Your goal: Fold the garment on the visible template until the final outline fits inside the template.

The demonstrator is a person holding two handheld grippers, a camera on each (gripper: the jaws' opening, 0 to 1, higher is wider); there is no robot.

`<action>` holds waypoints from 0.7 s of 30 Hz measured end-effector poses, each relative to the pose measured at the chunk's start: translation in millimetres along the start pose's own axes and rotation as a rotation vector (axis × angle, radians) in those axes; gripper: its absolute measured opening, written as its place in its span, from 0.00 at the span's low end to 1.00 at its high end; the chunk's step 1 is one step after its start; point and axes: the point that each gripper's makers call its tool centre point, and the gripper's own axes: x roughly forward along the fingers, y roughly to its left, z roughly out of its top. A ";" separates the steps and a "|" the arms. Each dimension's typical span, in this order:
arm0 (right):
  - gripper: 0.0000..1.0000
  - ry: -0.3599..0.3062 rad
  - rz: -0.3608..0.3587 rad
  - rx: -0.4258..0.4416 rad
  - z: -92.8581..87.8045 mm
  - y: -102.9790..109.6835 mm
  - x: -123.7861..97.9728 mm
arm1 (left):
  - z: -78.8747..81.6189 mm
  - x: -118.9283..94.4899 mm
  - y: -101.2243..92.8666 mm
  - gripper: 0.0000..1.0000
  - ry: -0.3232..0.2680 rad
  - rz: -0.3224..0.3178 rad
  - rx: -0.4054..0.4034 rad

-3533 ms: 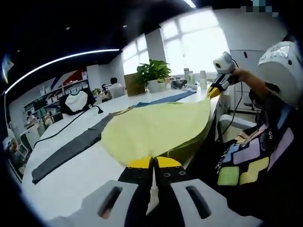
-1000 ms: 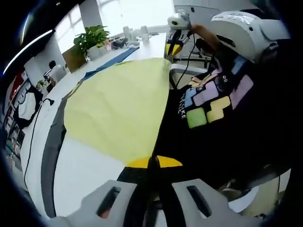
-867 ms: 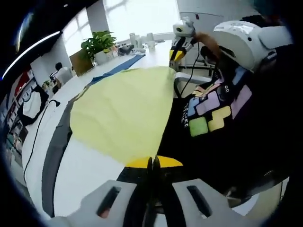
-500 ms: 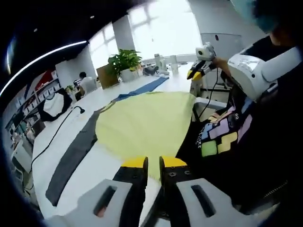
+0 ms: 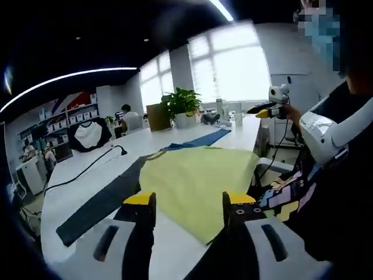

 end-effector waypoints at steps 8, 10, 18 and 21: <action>0.66 -0.071 -0.154 -0.033 19.8 -22.1 -14.0 | 24.8 -5.4 30.1 0.86 -0.080 0.163 0.015; 0.67 -0.070 -0.173 -0.054 22.5 -25.7 -17.1 | 31.5 -4.6 33.8 0.93 -0.107 0.188 0.003; 0.82 -0.139 -0.275 -0.039 50.8 -49.5 -38.7 | 47.2 -6.2 38.2 1.00 -0.141 0.253 0.041; 0.88 -0.164 -0.309 -0.029 61.0 -56.7 -46.2 | 55.3 -9.7 42.9 1.00 -0.168 0.279 0.053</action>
